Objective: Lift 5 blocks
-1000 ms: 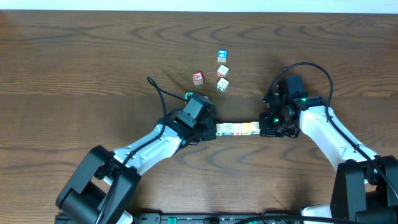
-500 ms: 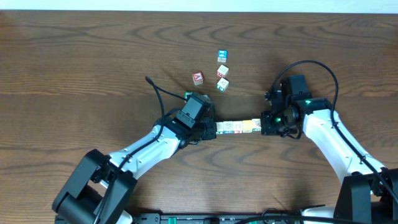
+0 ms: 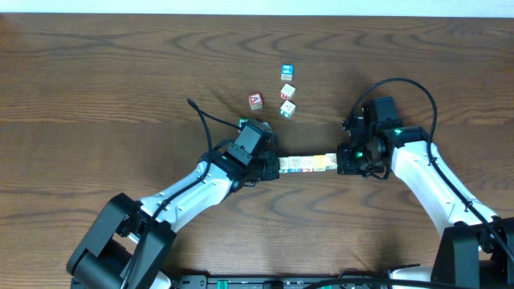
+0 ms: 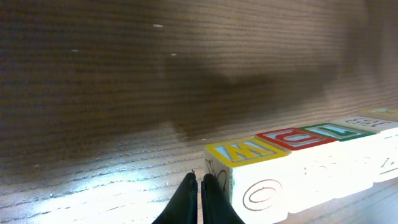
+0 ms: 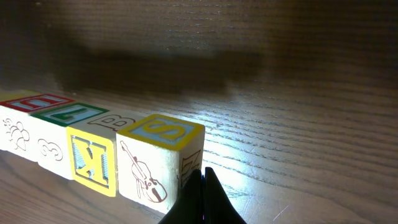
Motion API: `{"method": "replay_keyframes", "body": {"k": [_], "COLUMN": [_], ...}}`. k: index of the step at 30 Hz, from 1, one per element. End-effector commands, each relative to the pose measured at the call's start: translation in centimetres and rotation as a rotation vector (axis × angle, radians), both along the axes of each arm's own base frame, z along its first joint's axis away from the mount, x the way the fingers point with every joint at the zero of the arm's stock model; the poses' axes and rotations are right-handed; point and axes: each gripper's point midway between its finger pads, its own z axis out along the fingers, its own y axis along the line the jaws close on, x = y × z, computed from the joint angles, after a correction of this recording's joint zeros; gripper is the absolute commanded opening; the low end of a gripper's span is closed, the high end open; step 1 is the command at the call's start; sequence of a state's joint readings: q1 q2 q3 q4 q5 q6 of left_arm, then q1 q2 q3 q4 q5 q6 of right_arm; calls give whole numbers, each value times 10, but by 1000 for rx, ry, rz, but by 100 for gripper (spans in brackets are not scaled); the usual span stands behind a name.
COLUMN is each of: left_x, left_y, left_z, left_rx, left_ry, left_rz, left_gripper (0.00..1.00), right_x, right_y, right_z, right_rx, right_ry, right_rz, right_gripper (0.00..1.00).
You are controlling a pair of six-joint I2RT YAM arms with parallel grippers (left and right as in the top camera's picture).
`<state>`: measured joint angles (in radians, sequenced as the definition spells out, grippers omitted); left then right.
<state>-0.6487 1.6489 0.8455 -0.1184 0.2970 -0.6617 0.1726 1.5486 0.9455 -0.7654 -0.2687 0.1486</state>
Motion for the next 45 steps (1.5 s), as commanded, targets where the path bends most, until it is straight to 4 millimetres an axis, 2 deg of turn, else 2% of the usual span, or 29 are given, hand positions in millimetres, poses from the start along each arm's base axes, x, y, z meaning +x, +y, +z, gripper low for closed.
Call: {"method": "replay_keyframes", "body": {"k": [1,12,45], "left_x": [-14,-14,-7], "left_y": [-43,-43,-49], "left_z": [46,47,62], "left_rx": [-191,-194,-216], "left_ry": [-13,-16,-48], "left_rz": [-128,-127,-131], "left_gripper": [7,7,7], "right_x": [-18,-17,-15], "right_y": [60,60,60], "right_z": [23,35,37], "right_rx": [262,269,271], "right_ry": [27,-15,-22], "right_rz": [136,141,142], "right_gripper": [1,1,1]}}
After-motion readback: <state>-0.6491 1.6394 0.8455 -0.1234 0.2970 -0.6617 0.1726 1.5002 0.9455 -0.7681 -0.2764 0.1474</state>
